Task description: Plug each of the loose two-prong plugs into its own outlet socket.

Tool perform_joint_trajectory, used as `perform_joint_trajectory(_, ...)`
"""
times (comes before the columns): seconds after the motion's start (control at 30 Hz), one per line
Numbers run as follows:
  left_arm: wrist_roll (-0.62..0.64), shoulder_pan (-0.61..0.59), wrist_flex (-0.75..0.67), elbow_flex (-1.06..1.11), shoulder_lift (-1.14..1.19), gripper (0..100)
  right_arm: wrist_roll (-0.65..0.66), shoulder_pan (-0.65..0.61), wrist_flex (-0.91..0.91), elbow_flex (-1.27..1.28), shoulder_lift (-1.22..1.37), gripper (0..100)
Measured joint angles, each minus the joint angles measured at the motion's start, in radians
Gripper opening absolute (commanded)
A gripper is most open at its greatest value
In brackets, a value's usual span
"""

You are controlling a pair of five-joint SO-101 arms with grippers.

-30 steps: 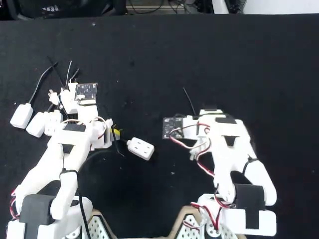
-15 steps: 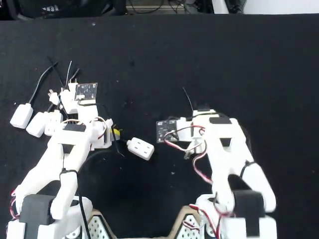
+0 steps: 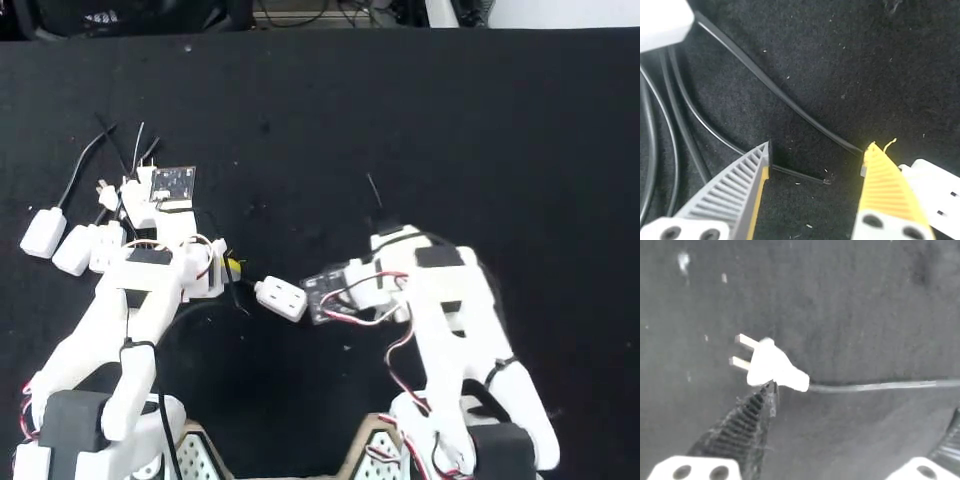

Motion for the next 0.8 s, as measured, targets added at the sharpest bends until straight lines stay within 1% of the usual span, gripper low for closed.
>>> perform_joint_trajectory(0.13,0.000,0.000,0.000,0.000,0.000,30,0.104,0.071,0.034,0.020,0.000,49.5)
perform_joint_trajectory(0.23,0.000,0.000,0.000,0.000,0.000,30,0.155,0.084,0.072,0.035,0.000,49.5)
perform_joint_trajectory(0.37,0.000,0.000,0.000,0.000,0.000,30,0.175,0.084,0.043,0.068,0.000,49.5)
perform_joint_trajectory(0.53,0.000,0.000,0.000,0.000,0.000,30,0.173,0.028,-0.048,0.152,0.000,47.9)
perform_joint_trajectory(0.57,0.000,0.000,0.000,0.000,0.000,30,0.173,0.021,-0.069,0.169,0.000,45.1)
perform_joint_trajectory(0.63,0.000,0.000,0.000,0.000,0.000,30,0.173,0.020,-0.100,0.180,0.000,35.6)
perform_joint_trajectory(0.7,0.000,0.000,0.000,0.000,0.000,30,0.173,0.020,-0.103,0.180,0.000,25.1)
perform_joint_trajectory(0.8,0.000,0.000,0.000,0.000,0.000,30,0.173,0.020,-0.106,0.180,0.000,12.9)
